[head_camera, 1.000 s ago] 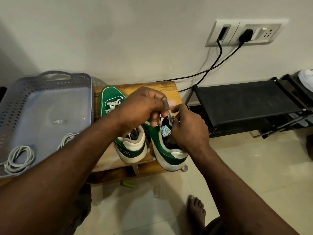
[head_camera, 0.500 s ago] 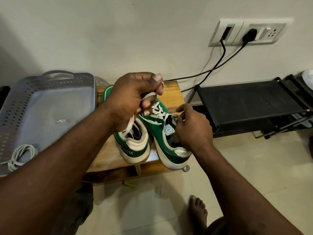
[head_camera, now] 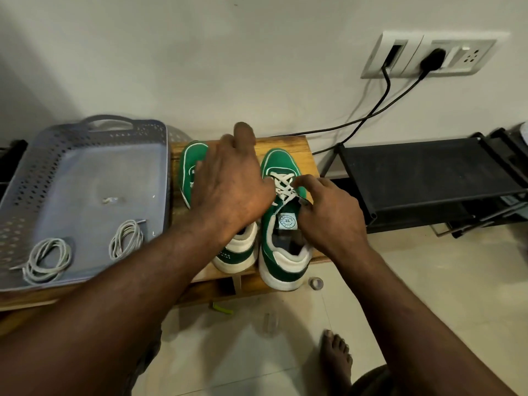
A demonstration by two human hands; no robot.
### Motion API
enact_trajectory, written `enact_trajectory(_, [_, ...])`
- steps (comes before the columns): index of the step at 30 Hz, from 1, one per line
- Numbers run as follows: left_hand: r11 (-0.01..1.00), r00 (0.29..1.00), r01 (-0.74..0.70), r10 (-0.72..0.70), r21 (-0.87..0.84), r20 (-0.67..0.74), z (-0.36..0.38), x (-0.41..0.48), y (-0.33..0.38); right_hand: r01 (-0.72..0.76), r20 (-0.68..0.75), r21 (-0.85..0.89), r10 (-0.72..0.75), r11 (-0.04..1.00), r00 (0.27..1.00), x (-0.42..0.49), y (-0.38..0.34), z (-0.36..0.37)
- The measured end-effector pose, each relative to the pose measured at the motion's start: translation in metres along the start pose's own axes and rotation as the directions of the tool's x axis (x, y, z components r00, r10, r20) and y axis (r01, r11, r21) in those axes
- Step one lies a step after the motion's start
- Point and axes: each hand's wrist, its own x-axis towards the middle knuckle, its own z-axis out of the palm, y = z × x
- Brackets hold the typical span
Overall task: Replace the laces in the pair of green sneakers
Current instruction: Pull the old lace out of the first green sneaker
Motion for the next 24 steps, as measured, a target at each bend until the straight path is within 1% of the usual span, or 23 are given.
enact_trajectory(1, [1.000,0.997,-0.023,0.022,0.018,0.073,0.002,-0.003,0.004,0.016,0.004,-0.010,-0.016,1.000,1.000,-0.001,0.000,0.001])
enact_trajectory(3, [0.992,0.965,-0.059,0.028,0.113,0.260,0.011,-0.009,0.010,0.039,0.015,-0.008,-0.039,0.999,0.999,-0.003,0.000,0.002])
enact_trajectory(4, [0.985,0.951,-0.079,0.029,0.152,0.308,0.016,-0.012,0.011,0.042,0.021,0.000,-0.042,0.999,0.999,-0.003,0.001,0.003])
enact_trajectory(5, [0.979,0.949,-0.100,0.040,0.180,0.313,0.020,-0.014,0.011,0.044,0.023,0.008,-0.044,0.999,0.999,-0.004,0.002,0.003])
enact_trajectory(7, [0.973,0.961,-0.121,0.065,0.198,0.269,0.024,-0.013,0.009,0.054,0.016,0.021,-0.054,0.998,0.998,-0.004,0.003,0.005])
enact_trajectory(9, [0.980,0.967,-0.103,0.059,0.170,0.246,0.027,-0.010,0.005,0.085,0.042,0.034,-0.086,0.996,0.995,-0.004,0.002,0.007])
enact_trajectory(11, [0.989,0.967,-0.064,0.029,0.134,0.251,0.031,-0.005,0.000,0.109,0.099,0.057,-0.114,0.992,0.988,-0.004,0.005,0.008])
enact_trajectory(13, [0.996,0.965,0.001,-0.025,0.091,0.260,0.034,0.000,-0.006,0.071,0.124,0.161,-0.091,0.984,0.988,-0.001,0.009,0.005])
enact_trajectory(15, [0.998,0.960,0.051,-0.058,0.033,0.275,0.037,0.003,-0.009,-0.016,0.092,0.274,-0.009,0.962,0.996,0.001,0.013,0.000])
enact_trajectory(17, [0.998,0.953,0.065,-0.062,0.000,0.296,0.041,0.005,-0.010,-0.034,0.043,0.252,0.024,0.967,0.999,0.001,0.012,0.001])
enact_trajectory(19, [0.999,0.950,0.050,-0.048,0.004,0.307,0.044,0.006,-0.011,-0.008,0.019,0.186,0.005,0.982,1.000,-0.001,0.010,0.006])
enact_trajectory(21, [0.999,0.949,0.035,-0.035,0.006,0.312,0.047,0.006,-0.012,0.027,0.063,0.185,-0.039,0.982,0.997,-0.002,0.009,0.010])
enact_trajectory(22, [0.999,0.950,0.031,-0.032,0.007,0.311,0.048,0.007,-0.013,0.034,0.085,0.211,-0.052,0.977,0.995,0.000,0.011,0.011])
enact_trajectory(23, [1.000,0.951,0.027,-0.030,0.013,0.309,0.048,0.007,-0.013,0.024,0.106,0.286,-0.057,0.958,0.993,0.000,0.012,0.009])
enact_trajectory(24, [0.999,0.951,0.024,-0.029,0.022,0.307,0.048,0.007,-0.013,-0.015,0.131,0.423,-0.044,0.906,0.990,0.001,0.013,0.007])
